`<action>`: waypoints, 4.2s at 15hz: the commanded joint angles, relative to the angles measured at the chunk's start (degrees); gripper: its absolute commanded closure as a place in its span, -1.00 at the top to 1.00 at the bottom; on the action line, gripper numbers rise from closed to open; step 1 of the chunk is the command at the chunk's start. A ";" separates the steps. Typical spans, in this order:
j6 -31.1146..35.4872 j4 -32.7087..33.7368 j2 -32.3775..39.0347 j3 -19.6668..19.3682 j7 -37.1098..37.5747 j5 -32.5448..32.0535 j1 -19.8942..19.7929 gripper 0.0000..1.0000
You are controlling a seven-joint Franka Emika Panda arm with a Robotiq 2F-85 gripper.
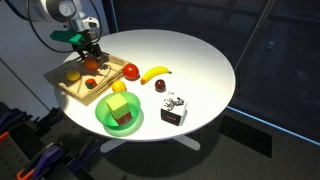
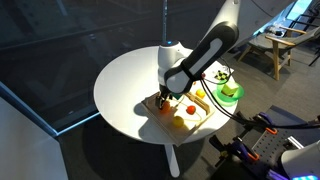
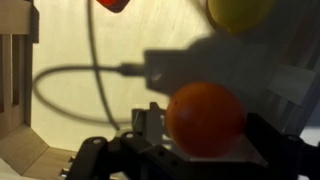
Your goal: Put the orange on the right side of the table
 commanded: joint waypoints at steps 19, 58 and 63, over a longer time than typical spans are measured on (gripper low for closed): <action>-11.08 -3.32 -12.26 -1.95 4.33 -0.44 0.47 0.03; -3.05 -9.01 -13.39 -14.45 7.39 8.19 -19.14 0.03; -0.93 -8.53 -10.30 -15.15 5.67 8.33 -20.08 0.03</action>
